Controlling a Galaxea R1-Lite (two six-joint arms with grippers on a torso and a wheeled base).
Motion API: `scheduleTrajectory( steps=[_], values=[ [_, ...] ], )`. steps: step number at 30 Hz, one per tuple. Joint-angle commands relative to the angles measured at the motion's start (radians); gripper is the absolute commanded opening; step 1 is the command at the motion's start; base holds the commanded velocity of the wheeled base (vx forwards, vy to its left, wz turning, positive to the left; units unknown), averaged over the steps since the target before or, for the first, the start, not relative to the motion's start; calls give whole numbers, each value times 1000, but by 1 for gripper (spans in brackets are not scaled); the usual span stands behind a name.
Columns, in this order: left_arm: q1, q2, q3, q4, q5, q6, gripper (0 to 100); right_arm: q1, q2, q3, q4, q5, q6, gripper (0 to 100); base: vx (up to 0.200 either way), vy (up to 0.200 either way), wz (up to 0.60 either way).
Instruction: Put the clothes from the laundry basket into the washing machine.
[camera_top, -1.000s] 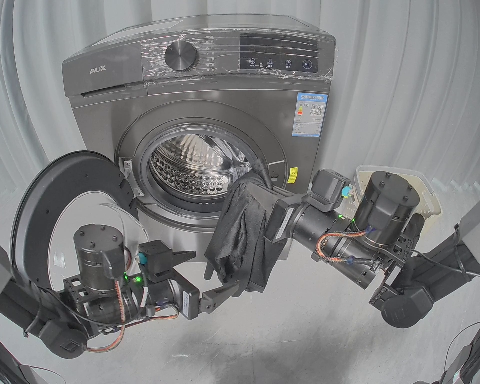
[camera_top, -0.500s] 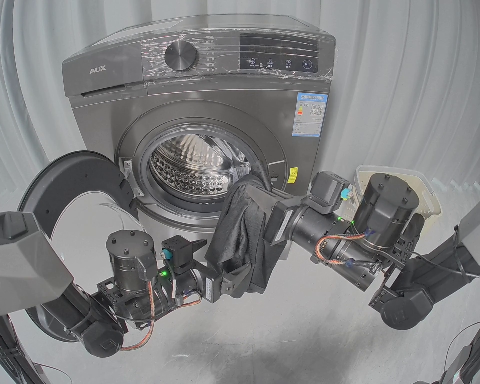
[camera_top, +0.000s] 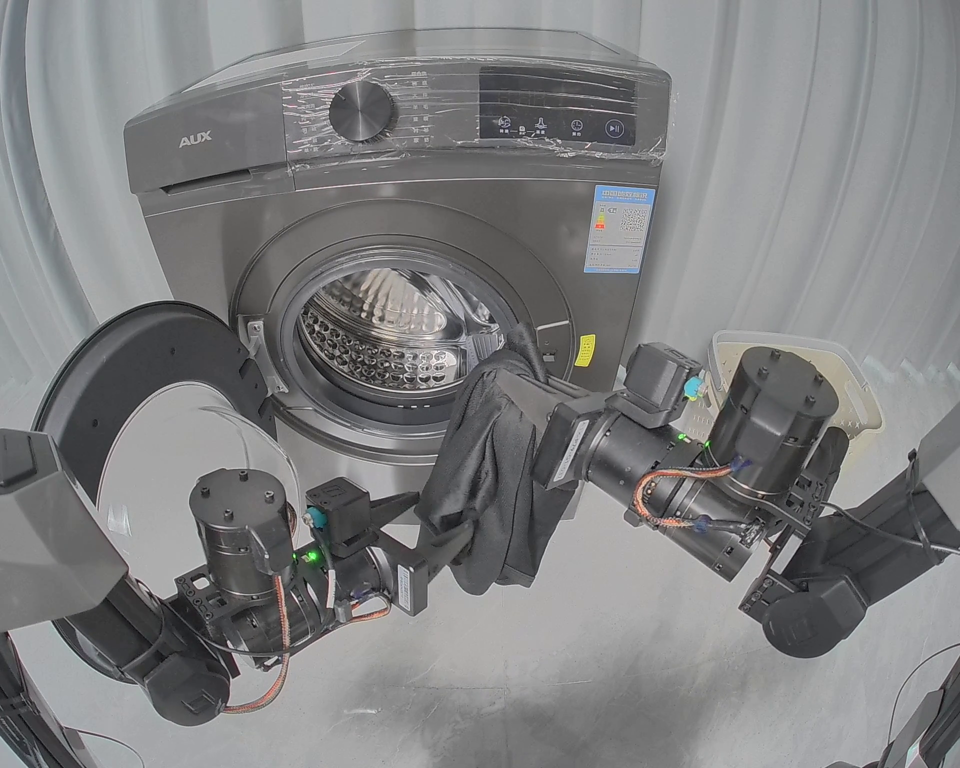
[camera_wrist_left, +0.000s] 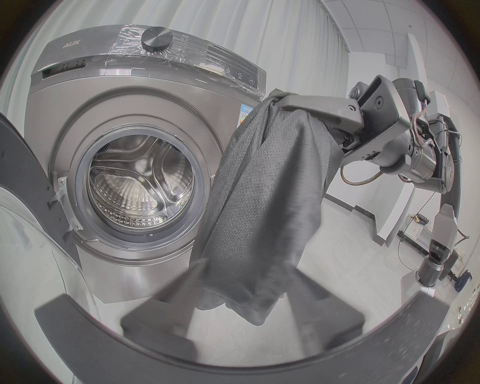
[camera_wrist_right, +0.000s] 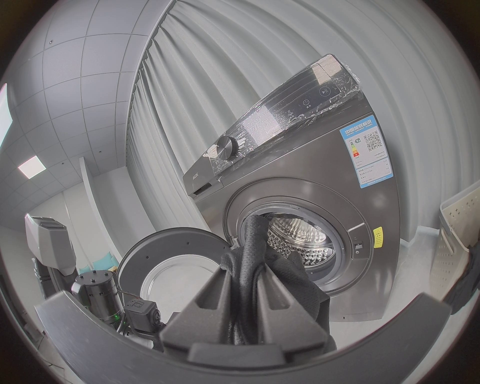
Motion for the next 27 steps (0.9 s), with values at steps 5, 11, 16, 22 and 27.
scheduleTrajectory(
  steps=[5, 11, 16, 22, 27],
  values=[
    [-2, -5, 19, -36, -2, 0, 0, 2, -1, 1, -2, 0, 1, 0, 0, 0, 0],
    [-15, -76, 46, -97, -2, -19, 0, -4, 1, 46, 0, 0, 0, 0, 0, 0, 0],
    [-49, -175, 89, -106, -9, -31, 0, -19, 35, 64, -12, 0, 0, 0, 0, 0, 0],
    [-83, -257, 114, -108, -13, -58, 0, -19, 68, 98, -43, 0, 0, 0, 0, 0, 0],
    [-80, -246, 102, -109, -15, -60, 0, -15, 70, 101, -43, 0, 1, 100, 0, 0, 0]
  ],
)
